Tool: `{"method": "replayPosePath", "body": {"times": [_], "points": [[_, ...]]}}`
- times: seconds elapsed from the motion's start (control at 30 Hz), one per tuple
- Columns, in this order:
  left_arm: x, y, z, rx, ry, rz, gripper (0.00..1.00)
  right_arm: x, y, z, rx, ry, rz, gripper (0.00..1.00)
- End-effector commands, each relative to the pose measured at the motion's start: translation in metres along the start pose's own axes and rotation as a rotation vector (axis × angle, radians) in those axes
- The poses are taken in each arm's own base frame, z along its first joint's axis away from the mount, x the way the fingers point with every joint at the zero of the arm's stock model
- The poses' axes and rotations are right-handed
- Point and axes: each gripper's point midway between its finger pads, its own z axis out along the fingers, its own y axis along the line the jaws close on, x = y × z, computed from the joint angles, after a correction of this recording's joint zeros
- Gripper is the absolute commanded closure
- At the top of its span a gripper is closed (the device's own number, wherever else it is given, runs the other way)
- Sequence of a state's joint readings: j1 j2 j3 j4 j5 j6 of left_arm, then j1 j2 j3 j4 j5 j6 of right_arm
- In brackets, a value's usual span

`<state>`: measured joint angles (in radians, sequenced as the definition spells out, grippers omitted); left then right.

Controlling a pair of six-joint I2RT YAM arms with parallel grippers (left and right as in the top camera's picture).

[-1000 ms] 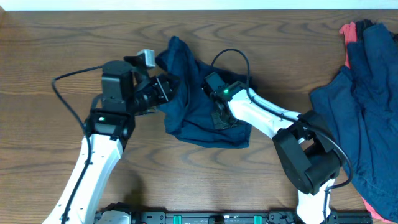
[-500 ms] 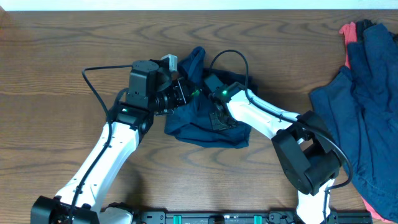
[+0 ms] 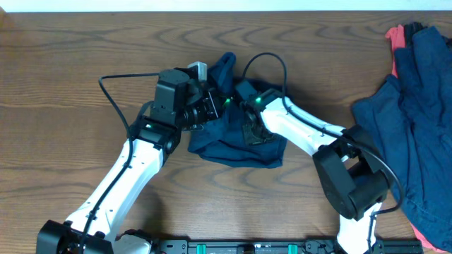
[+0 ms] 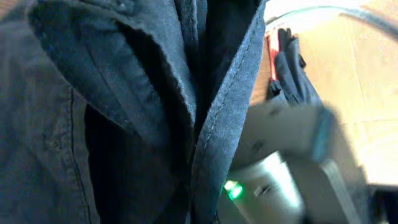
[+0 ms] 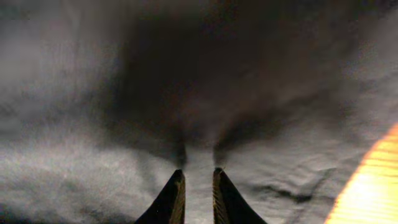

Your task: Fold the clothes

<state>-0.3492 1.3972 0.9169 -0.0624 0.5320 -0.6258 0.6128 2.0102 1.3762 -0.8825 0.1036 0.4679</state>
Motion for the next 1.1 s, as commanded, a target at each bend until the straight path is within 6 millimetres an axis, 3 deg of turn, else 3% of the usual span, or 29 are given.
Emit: {"method": "replayPosePath", "body": {"times": [0.0,0.27,0.4,0.6,0.8,1.07], "points": [[-0.001,-0.017,0.003,0.049,0.02,0.022,0.94,-0.032,-0.026,-0.036,0.003,-0.119,0.083,0.83],[0.009,-0.003,0.017,0.016,0.066,-0.002,0.94,-0.03,-0.083,-0.022,0.043,-0.044,0.191,0.84],[0.014,0.002,0.024,0.006,0.085,-0.01,0.94,-0.03,-0.094,-0.014,0.049,-0.037,0.22,0.84],[0.012,-0.001,0.023,0.018,0.078,-0.021,0.94,-0.024,-0.09,0.004,0.032,-0.019,0.22,0.84],[0.009,-0.022,0.022,0.117,0.084,-0.002,0.94,-0.018,-0.087,0.023,0.026,0.019,0.217,0.85],[0.013,-0.029,0.021,0.153,0.119,-0.085,0.94,-0.022,-0.077,0.03,-0.017,0.011,0.214,0.85]]}}
